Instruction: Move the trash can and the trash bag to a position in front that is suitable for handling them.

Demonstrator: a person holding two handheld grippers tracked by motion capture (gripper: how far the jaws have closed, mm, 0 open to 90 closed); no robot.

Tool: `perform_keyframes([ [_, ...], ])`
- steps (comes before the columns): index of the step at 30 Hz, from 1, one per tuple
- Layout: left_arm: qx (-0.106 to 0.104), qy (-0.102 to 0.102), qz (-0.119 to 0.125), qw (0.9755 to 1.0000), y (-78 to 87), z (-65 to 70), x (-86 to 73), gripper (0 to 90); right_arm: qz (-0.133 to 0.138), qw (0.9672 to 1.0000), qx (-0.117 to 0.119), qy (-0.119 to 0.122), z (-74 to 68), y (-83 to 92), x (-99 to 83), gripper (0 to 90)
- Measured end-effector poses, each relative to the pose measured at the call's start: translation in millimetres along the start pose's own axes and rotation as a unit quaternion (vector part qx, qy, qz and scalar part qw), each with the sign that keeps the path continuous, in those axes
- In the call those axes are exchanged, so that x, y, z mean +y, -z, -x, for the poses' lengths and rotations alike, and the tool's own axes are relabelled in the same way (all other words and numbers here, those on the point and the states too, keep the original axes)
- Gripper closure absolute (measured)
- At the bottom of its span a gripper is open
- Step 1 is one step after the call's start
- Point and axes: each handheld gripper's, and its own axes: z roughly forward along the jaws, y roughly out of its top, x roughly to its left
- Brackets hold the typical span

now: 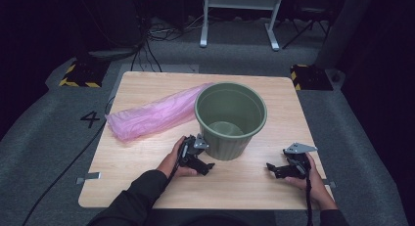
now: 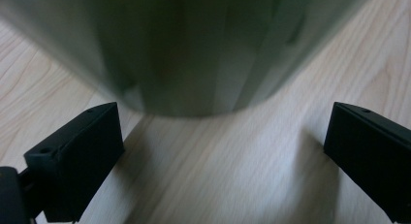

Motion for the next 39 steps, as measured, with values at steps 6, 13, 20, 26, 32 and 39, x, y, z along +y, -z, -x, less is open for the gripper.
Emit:
perform_keyframes([
  [6, 0.008, 0.013, -0.003, 0.9999, -11.6, 0.3, 12.8, 0.5, 0.000, 1.0000, 0.000, 0.000, -0.1, 0.1, -0.1, 5.0],
  [13, 0.003, 0.009, 0.001, 1.0000, -21.7, 0.5, 22.7, 0.6, 0.000, 1.0000, 0.000, 0.000, -0.1, 0.2, -0.2, 5.0],
  [20, 0.011, -0.014, -0.015, 0.9997, -4.4, 4.2, 19.6, 19.8, 0.000, 1.0000, 0.002, 0.001, -0.3, 0.6, -0.5, 5.1],
  [26, 0.038, 0.005, 0.006, 0.9993, 26.3, -14.3, 8.2, 17.0, 0.000, 1.0000, 0.006, 0.004, -0.8, 0.9, -0.8, 5.2],
  [32, 0.096, 0.038, 0.019, 0.9944, 69.2, -37.3, -9.9, 18.3, 0.000, 1.0000, 0.007, 0.005, -0.8, 1.0, -0.7, 5.2],
  [39, 0.163, 0.063, 0.017, 0.9844, 107.4, -68.6, -38.0, 18.5, 0.001, 0.9999, 0.009, 0.007, -0.6, 0.4, -0.3, 5.3],
])
